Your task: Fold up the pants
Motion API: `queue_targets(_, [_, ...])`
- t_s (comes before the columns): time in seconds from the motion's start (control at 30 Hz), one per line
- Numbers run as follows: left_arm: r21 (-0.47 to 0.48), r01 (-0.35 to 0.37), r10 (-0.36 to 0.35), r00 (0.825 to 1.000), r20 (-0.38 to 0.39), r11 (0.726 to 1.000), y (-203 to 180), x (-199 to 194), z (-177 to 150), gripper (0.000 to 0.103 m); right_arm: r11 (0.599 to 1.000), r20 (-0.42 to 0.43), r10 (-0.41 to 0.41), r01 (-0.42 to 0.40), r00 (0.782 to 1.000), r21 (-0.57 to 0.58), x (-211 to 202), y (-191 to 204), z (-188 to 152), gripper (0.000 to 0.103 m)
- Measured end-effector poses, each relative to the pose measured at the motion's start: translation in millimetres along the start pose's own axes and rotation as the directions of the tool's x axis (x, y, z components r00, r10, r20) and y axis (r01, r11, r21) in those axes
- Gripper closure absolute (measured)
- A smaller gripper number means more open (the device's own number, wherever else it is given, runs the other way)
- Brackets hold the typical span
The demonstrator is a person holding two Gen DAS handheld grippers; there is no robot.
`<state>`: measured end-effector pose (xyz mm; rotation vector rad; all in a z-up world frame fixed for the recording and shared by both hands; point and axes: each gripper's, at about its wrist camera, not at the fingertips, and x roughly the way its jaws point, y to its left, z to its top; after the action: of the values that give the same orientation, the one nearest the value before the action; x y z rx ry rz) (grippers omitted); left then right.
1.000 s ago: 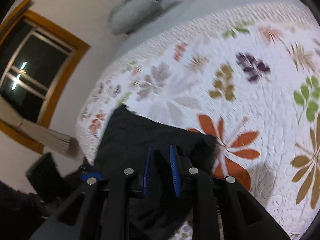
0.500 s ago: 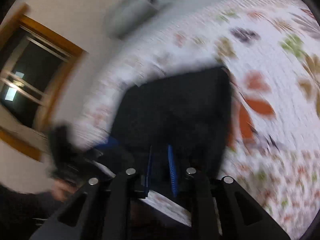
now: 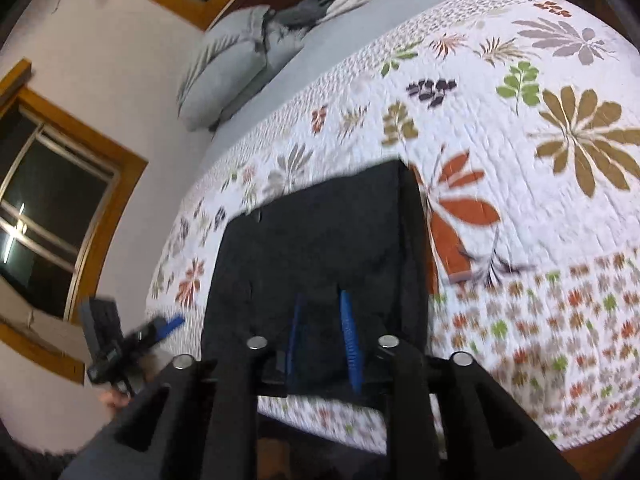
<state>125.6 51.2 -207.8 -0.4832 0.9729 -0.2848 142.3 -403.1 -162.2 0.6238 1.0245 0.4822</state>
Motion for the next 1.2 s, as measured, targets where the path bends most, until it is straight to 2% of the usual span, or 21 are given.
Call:
queue_targets(0.13, [-0.047,-0.036,0.035,0.999,-0.021,0.998,26.7,-5.2,6.8,0.01,1.0,0.019,-0.005,0.004,1.0,0.022,29.3,6.8,35.8,0.076])
queue_targets(0.23, [-0.053,-0.053,0.052,0.998,-0.031,0.997,40.6,-7.2,11.1,0.01,0.996,-0.003,-0.042,0.042,0.999,0.079,54.5,-11.5,58.1,0.078])
queue_targets(0.33, [-0.075,-0.052,0.048,0.997,-0.055,0.996,55.6,-1.5,17.1,0.01,0.987,-0.08,-0.109,0.118,0.991,0.112,78.8,-35.6,64.9,0.084])
queue_targets(0.4, [-0.095,-0.04,0.033,0.997,-0.075,0.995,63.4,4.2,20.9,0.01,0.987,-0.087,-0.115,0.124,0.99,0.105,80.3,-40.9,64.9,0.085])
queue_targets(0.43, [-0.111,-0.025,0.015,0.996,-0.09,0.994,68.7,9.1,24.2,0.01,0.988,-0.07,-0.092,0.1,0.993,0.117,73.5,-42.2,66.5,0.083])
queue_targets(0.47, [-0.127,-0.003,-0.011,0.994,-0.107,0.992,73.7,14.3,27.9,0.01,0.99,-0.052,-0.064,0.07,0.997,0.124,65.6,-42.5,67.1,0.074])
queue_targets(0.5, [-0.143,0.025,-0.043,0.991,-0.124,0.989,78.3,19.3,31.6,0.01,0.991,-0.032,-0.033,0.037,0.999,0.13,54.3,-43.9,66.6,0.054])
queue_targets(0.53, [-0.156,0.048,-0.07,0.988,-0.137,0.987,81.5,22.9,34.3,0.01,0.991,-0.018,-0.025,0.027,1.0,0.133,43.3,-46.0,65.5,0.044])
queue_targets(0.57, [-0.173,0.081,-0.108,0.983,-0.151,0.982,85.3,27.3,37.3,0.01,0.99,-0.01,-0.04,0.041,0.999,0.136,31.6,-49.6,62.4,0.022])
queue_targets(0.6, [-0.187,0.113,-0.144,0.976,-0.162,0.976,88.5,31.2,40.3,0.01,0.988,-0.007,-0.053,0.053,0.999,0.142,22.4,-54.7,59.5,0.009])
queue_targets(0.7, [-0.236,0.201,-0.246,0.952,-0.181,0.951,97.5,44.5,48.9,0.008,0.979,-0.053,0.022,-0.011,0.998,0.205,3.4,-79.6,43.0,0.003])
queue_targets(0.8, [-0.291,0.283,-0.35,0.913,-0.21,0.914,104.1,62.8,56.2,0.007,0.963,-0.154,0.092,-0.049,0.984,0.266,6.3,-99.5,22.5,0.003])
queue_targets(0.9, [-0.321,0.312,-0.397,0.884,-0.247,0.894,104.7,78.7,60.1,0.005,0.96,-0.221,0.137,-0.074,0.966,0.269,16.8,-105.9,4.6,0.003])
queue_targets(1.03, [-0.329,0.302,-0.4,0.869,-0.292,0.895,103.9,93.5,63.1,0.003,0.953,-0.248,0.2,-0.13,0.948,0.274,32.4,-100.7,-2.9,0.003])
queue_targets(1.2, [-0.358,0.295,-0.41,0.859,-0.307,0.886,108.5,102.7,63.1,0.003,0.951,-0.269,0.222,-0.147,0.937,0.272,47.3,-96.7,-3.7,0.003])
